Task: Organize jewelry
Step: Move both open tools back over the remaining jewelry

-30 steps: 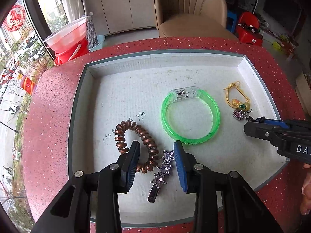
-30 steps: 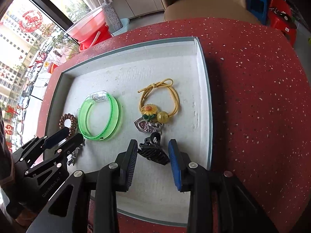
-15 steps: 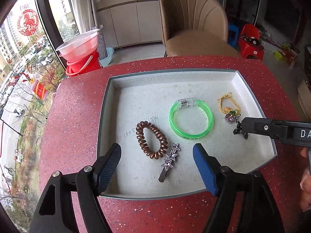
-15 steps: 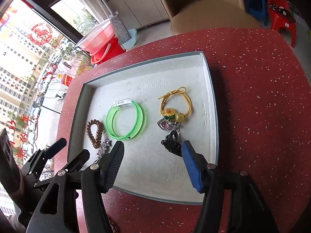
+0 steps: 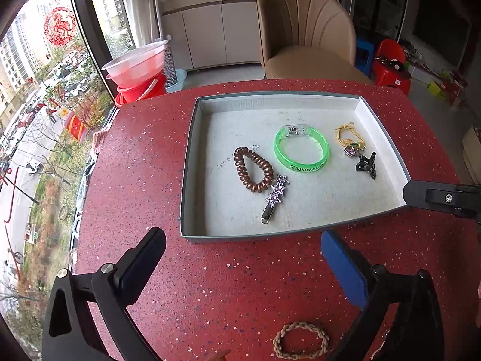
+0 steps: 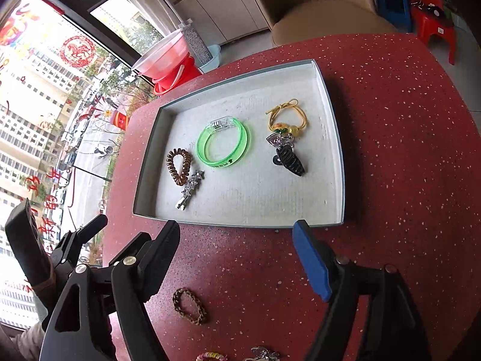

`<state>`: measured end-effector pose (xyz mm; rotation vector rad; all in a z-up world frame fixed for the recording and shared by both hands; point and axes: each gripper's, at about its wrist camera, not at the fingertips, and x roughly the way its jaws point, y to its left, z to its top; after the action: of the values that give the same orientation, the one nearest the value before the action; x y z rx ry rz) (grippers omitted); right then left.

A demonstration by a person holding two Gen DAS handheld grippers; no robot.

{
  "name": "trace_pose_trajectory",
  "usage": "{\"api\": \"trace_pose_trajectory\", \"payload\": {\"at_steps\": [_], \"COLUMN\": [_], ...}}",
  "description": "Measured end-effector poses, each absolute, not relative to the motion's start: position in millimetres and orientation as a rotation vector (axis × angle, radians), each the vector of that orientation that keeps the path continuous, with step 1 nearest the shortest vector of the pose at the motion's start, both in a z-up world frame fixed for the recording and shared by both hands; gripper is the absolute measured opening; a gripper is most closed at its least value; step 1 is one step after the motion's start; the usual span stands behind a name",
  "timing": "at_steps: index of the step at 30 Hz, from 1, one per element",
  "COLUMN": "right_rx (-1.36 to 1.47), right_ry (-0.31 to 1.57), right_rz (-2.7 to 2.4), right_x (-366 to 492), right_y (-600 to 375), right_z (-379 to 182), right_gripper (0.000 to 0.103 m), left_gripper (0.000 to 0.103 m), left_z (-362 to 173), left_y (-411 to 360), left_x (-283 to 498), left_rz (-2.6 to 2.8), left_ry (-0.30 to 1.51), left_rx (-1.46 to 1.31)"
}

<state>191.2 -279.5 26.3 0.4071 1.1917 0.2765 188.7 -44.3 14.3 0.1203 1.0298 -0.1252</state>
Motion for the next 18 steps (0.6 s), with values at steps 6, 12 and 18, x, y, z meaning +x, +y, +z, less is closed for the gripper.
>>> {"api": "trace_pose_trajectory", "payload": {"at_steps": [6,12,18], "right_rx": [0.358,0.278,0.210], "right_ry": [1.210,1.271,1.335], "right_rz": [0.279,0.272,0.238], "right_x": [160,120,88], "right_y": [-273,-268,-263], "right_z": [28,14,-5], "right_gripper": [0.085,0.085,0.085], "left_gripper": [0.103,0.103,0.103], "left_z": [6,-10,-27], "left_y": [-34,-24,-9], "left_x": [162,135,116], "left_rz": [-0.135,-0.115,-0.088], "left_ry": [1.078,1.141,1.203], "left_rx": [0.114,0.105,0.054]}}
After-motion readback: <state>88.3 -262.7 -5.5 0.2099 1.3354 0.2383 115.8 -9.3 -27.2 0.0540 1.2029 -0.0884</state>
